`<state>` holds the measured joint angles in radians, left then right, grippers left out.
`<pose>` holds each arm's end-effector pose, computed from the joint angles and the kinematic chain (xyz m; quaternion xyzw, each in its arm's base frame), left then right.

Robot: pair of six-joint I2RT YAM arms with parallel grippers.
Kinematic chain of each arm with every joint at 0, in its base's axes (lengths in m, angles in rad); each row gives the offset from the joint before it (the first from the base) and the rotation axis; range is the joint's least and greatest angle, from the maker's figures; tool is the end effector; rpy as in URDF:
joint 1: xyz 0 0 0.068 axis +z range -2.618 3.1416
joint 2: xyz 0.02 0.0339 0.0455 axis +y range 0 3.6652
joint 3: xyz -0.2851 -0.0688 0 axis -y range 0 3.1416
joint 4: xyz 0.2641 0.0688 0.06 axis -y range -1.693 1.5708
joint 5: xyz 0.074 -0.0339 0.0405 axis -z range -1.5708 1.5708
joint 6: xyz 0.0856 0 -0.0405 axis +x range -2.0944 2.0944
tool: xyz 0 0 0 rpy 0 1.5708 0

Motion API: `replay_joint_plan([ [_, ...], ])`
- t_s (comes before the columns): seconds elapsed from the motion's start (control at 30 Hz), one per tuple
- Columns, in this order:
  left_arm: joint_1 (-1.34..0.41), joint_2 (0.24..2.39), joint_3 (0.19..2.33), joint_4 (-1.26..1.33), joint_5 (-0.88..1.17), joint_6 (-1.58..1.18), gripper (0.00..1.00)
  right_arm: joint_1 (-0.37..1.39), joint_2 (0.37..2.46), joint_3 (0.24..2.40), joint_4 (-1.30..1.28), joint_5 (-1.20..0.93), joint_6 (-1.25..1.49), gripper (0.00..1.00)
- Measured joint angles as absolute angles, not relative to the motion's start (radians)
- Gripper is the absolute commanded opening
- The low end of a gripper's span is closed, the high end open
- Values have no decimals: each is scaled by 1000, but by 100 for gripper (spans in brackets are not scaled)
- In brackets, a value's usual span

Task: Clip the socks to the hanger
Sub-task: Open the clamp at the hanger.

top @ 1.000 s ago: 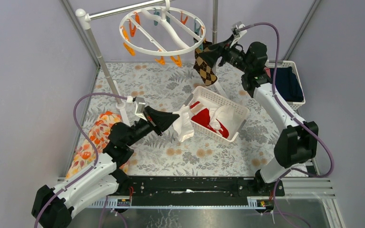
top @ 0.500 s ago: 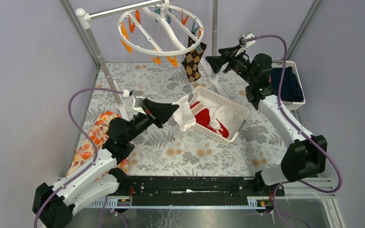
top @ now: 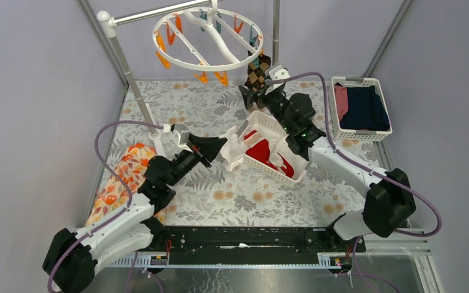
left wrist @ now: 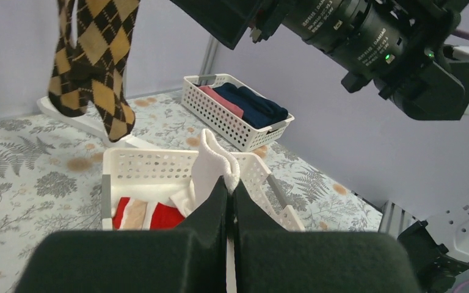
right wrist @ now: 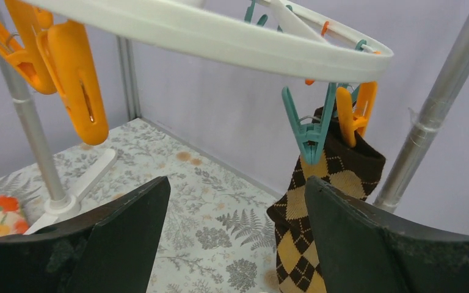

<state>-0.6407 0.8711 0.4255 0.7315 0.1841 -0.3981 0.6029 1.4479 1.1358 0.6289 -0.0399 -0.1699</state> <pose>0.1929 -0.1634 0.3165 0.1452 0.5833 -0.4435 0.6648 0.3328 0.2333 0.4222 -0.2360 0.5373 0.1853 0.7882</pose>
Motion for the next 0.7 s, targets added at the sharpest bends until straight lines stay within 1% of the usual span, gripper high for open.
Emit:
replay_joint_plan([
  [0.17,-641,801,401,686,157,-386,0,680,1498,1081,799,146,-295,91],
  [0.33,-645,715,399,620,153,-370,0,706,1533,1040,918,246,-393,90],
  [0.47,-650,694,386,619,153,-361,0,706,1532,1000,1000,269,-458,91],
  [0.63,-654,708,375,619,157,-356,0,706,1532,989,1017,264,-518,93],
  [0.7,-654,713,373,619,160,-356,0,706,1538,999,1024,253,-532,98],
])
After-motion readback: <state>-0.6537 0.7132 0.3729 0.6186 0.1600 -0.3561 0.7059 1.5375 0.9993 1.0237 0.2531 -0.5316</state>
